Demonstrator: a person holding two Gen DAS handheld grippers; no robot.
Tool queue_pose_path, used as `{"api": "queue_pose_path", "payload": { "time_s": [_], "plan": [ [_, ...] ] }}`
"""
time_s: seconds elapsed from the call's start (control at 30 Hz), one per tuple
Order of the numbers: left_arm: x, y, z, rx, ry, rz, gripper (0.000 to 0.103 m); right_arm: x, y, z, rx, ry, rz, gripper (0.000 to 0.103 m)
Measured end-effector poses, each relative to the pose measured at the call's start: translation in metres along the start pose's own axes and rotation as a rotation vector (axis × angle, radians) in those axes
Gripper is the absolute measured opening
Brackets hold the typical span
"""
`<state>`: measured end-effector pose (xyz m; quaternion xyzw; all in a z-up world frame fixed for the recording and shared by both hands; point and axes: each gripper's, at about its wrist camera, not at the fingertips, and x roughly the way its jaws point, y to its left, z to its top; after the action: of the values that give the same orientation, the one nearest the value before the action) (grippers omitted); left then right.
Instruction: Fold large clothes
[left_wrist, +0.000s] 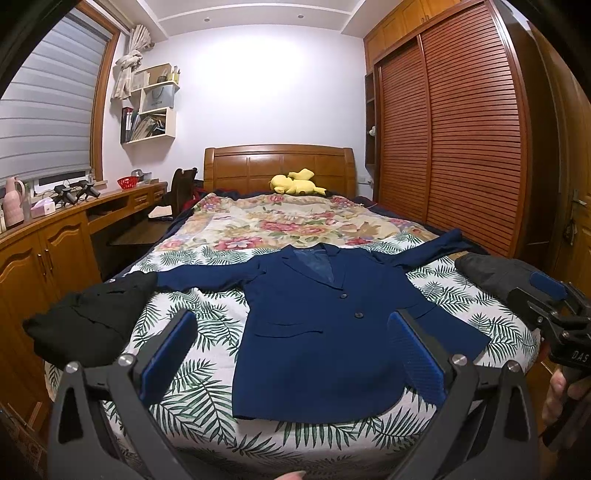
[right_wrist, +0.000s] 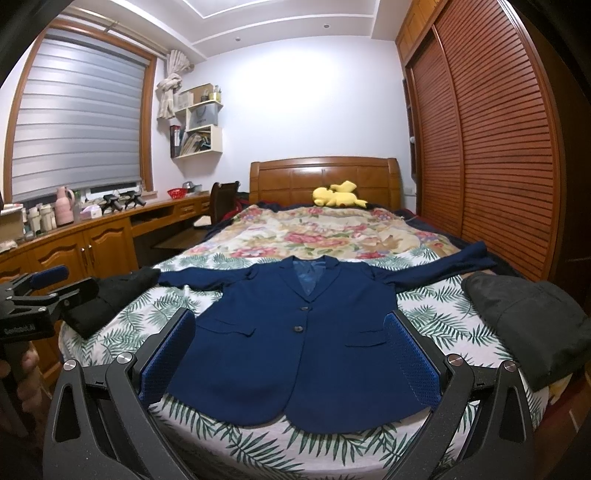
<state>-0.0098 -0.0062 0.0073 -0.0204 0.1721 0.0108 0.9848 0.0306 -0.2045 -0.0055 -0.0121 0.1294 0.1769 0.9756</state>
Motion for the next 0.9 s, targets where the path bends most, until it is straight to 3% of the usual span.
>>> {"api": "queue_pose_path", "payload": {
  "time_s": [0.53,0.9],
  "plan": [
    [0.010,0.003,-0.002,-0.005,0.015,-0.003,0.103,0.000,0.001,0.001,0.007,0.005,0.004,0.103],
    [0.038,0.021,-0.017,-0.009,0.052,0.004,0.103,0.032,0.005,-0.009,-0.008,0.065,0.038,0.103]
  ]
}}
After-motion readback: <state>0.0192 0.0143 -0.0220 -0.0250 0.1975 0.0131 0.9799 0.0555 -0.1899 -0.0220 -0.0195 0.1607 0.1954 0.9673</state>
